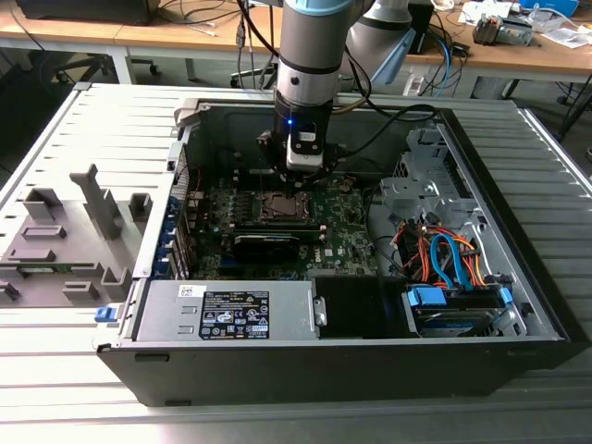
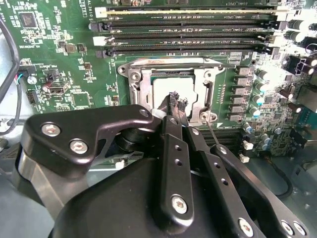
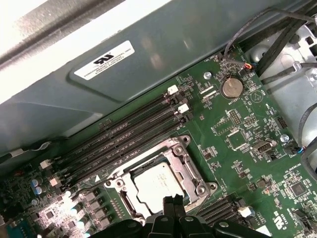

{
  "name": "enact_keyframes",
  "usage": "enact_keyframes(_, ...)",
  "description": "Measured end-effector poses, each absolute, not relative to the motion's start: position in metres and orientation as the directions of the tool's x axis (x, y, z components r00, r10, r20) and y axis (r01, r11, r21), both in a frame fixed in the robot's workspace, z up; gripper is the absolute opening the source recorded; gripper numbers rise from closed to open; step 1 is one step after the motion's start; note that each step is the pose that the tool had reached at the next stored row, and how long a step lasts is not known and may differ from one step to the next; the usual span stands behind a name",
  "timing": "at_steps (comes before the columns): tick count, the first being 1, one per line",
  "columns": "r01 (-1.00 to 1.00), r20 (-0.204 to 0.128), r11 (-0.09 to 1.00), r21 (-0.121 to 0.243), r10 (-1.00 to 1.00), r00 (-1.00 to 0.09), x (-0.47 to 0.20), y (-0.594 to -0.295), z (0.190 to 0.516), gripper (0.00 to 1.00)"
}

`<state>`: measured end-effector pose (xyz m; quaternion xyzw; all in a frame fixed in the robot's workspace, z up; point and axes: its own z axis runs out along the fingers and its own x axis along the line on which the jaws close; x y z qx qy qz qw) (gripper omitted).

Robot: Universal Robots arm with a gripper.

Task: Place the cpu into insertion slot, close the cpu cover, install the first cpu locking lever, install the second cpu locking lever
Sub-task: 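Install the first cpu locking lever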

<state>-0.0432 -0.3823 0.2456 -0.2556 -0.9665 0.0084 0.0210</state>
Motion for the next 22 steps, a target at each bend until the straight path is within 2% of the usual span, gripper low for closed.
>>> enact_keyframes(22, 0.459, 0.036, 0.888, -0.027, 0.46, -0.887, -0.0432, -0.3823, 0.2456, 0.11)
